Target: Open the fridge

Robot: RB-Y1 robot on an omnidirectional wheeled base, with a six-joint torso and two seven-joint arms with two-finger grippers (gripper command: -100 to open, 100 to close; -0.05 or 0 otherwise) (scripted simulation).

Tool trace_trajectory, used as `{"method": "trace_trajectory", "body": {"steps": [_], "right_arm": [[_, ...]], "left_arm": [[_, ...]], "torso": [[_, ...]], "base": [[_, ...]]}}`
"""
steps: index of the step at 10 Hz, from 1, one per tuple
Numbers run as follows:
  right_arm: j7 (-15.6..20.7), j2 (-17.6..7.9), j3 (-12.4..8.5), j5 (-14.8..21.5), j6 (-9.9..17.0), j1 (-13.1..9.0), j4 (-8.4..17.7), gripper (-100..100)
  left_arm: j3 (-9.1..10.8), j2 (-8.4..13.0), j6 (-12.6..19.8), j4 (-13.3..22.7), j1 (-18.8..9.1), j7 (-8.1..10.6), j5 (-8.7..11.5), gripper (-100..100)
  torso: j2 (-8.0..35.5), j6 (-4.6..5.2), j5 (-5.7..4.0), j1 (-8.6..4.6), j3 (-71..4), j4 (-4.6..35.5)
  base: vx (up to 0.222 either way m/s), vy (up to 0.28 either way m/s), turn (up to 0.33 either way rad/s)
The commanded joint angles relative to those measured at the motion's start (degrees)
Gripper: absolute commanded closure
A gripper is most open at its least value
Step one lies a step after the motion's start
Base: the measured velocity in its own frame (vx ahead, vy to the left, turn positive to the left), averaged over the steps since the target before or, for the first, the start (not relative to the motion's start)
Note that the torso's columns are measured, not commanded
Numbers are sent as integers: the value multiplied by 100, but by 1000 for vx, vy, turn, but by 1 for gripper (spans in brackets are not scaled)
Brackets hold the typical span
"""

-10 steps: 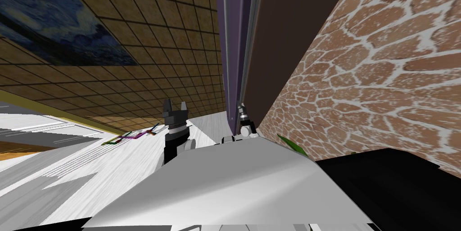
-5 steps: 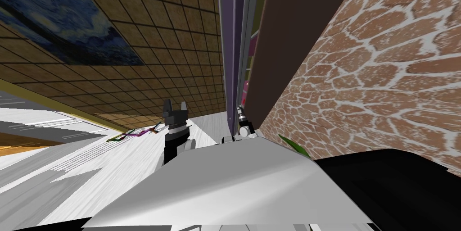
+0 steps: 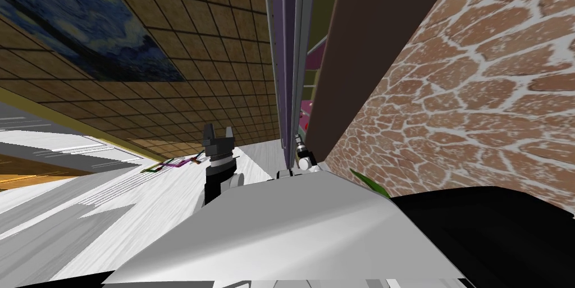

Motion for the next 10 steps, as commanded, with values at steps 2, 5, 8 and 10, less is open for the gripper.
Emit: {"method": "trace_trajectory", "body": {"steps": [2,5,8,10], "right_arm": [[-375,-93,125,-264,30,-69,238,-100],[-455,-123,167,-286,-12,-107,214,-100],[-270,-54,-18,-448,307,-280,121,-100],[-437,-106,133,-320,47,-157,180,100]], "left_arm": [[0,0,0,0,0,0,0,0],[0,0,0,0,0,0,0,0],[0,0,0,0,0,0,0,0],[0,0,0,0,0,0,0,0]], "torso": [[9,4,0,-5,8,5],[9,4,-2,-12,8,6],[-21,-8,7,4,-8,21],[-19,-4,4,-4,-12,15]], "base": [[2,20,23],[-12,7,5],[-7,27,-59],[-15,-3,34]]}}
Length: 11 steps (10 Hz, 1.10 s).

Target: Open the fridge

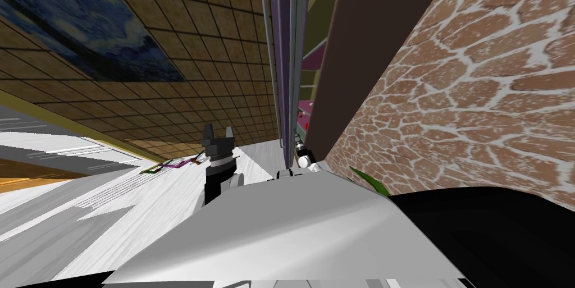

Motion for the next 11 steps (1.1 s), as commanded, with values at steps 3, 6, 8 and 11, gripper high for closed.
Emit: {"method": "trace_trajectory", "body": {"steps": [3,6,8,11], "right_arm": [[29,169,-323,162,-259,-105,323,100],[151,361,-662,246,-371,-271,571,100],[273,554,-958,329,-483,-436,790,100],[395,746,-1342,412,-595,-602,1068,100]], "left_arm": [[-2,-1,1,1,-3,0,0,0],[-2,-1,0,0,-2,0,0,0],[0,0,0,0,1,0,0,0],[1,0,0,0,2,0,0,0]], "torso": [[98,-9,19,50,60,53],[101,2,16,18,58,67],[126,23,10,-3,71,55],[117,23,8,-7,65,50]], "base": [[-44,60,177],[-34,87,146],[-16,68,254],[0,81,91]]}}
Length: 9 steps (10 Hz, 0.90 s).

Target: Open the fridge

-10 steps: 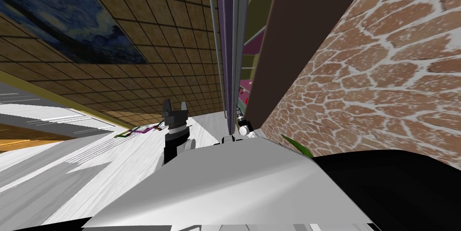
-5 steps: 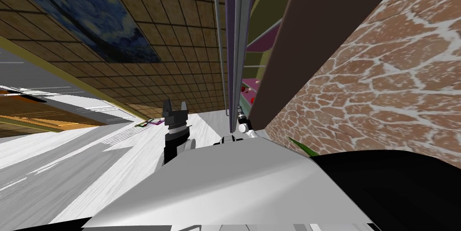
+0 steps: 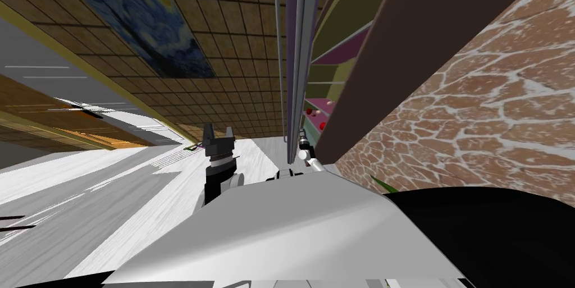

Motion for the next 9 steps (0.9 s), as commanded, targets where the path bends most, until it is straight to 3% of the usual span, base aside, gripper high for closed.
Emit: {"method": "trace_trajectory", "body": {"steps": [1,2,4,5,6,7,9], "right_arm": [[151,212,-458,84,-119,-197,267,100],[273,404,-640,167,-231,-362,480,100],[273,404,-894,167,-231,-362,516,100],[395,596,-1114,251,-343,-528,764,100],[395,596,-1275,251,-343,-528,764,100],[517,789,-1434,334,-455,-693,1013,100],[517,789,-1708,334,-455,-693,1013,100]], "left_arm": [[-1,-1,0,0,-2,0,0,0],[-1,-1,0,0,-1,0,0,0],[-1,-1,0,0,-2,0,0,0],[-1,-1,0,0,-1,0,0,0],[-1,-1,1,1,-2,0,0,0],[-1,-1,0,0,-1,0,0,0],[-1,-1,0,0,-1,0,0,0]], "torso": [[35,-11,6,39,23,6],[60,-1,11,44,38,12],[60,-6,12,45,38,13],[52,0,4,20,33,9],[48,-9,5,34,30,8],[44,-2,7,34,28,6],[50,2,8,32,31,7]], "base": [[1,95,200],[-26,109,280],[-20,89,86],[-23,96,249],[-10,100,203],[4,135,373],[-13,89,62]]}}
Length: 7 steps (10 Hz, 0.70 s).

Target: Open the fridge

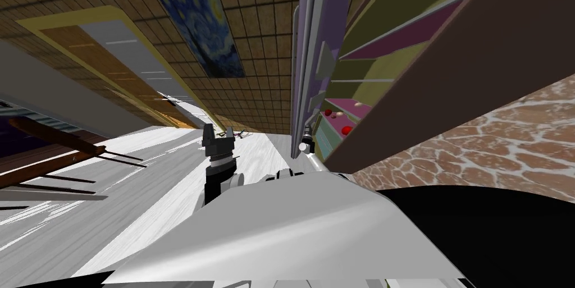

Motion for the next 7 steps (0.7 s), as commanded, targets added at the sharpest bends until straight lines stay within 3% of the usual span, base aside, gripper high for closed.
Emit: {"method": "trace_trajectory", "body": {"steps": [1,2,3,5,6,7], "right_arm": [[196,238,-435,85,-102,-164,222,100],[196,238,-603,85,-102,-164,222,100],[318,431,-792,169,-214,-329,469,100],[318,431,-1038,169,-214,-329,471,100],[440,623,-1250,252,-326,-495,719,100],[440,623,-1416,252,-326,-495,719,100]], "left_arm": [[1,1,0,0,0,0,0,0],[0,0,0,1,-1,0,0,0],[0,0,0,0,0,0,0,0],[0,0,0,0,0,0,0,0],[1,1,0,0,0,0,0,0],[0,1,0,1,-1,0,0,0]], "torso": [[7,0,-7,-24,5,2],[2,-13,-4,3,3,2],[-2,-4,0,1,0,0],[-1,-3,1,4,0,0],[-1,1,-8,-27,0,0],[-3,-12,-6,-7,-1,0]], "base": [[-11,106,251],[-4,96,201],[-11,138,302],[-3,92,94],[4,77,285],[0,88,226]]}}
